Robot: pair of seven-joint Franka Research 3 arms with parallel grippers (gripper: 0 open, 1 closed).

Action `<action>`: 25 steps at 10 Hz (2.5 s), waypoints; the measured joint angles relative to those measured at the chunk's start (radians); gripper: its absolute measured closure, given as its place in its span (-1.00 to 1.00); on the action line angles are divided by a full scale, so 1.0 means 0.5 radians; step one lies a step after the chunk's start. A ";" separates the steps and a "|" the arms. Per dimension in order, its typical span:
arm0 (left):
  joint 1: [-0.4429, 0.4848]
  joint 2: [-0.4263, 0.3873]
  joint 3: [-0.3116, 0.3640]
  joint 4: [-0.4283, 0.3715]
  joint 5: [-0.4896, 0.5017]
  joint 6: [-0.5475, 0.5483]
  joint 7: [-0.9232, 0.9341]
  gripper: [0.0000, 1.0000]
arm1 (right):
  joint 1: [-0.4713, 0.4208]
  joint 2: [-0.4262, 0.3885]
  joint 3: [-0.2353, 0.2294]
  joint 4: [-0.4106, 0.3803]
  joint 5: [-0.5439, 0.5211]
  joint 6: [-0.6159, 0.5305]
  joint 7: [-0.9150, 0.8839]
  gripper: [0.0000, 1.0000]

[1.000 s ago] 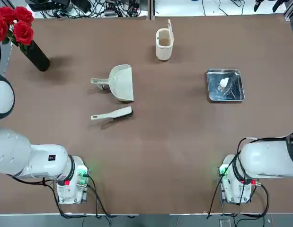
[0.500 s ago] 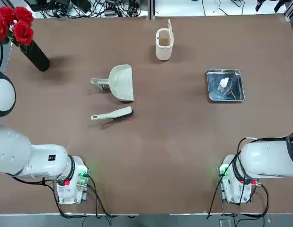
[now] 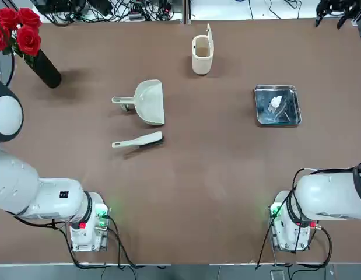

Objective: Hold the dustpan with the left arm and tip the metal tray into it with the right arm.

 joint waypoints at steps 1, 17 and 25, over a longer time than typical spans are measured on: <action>-0.001 0.005 -0.082 -0.099 0.032 0.124 0.042 -0.91 | -0.001 0.002 -0.081 -0.121 0.001 0.115 -0.118 -1.00; 0.009 0.091 -0.559 -1.797 0.892 1.795 0.471 -0.68 | -0.008 0.550 -0.447 -1.004 0.673 1.404 -1.268 -1.00; 0.053 0.190 -0.554 -1.788 0.980 1.815 0.509 -0.55 | 0.060 0.828 -0.433 -0.991 1.074 1.614 -1.468 -0.54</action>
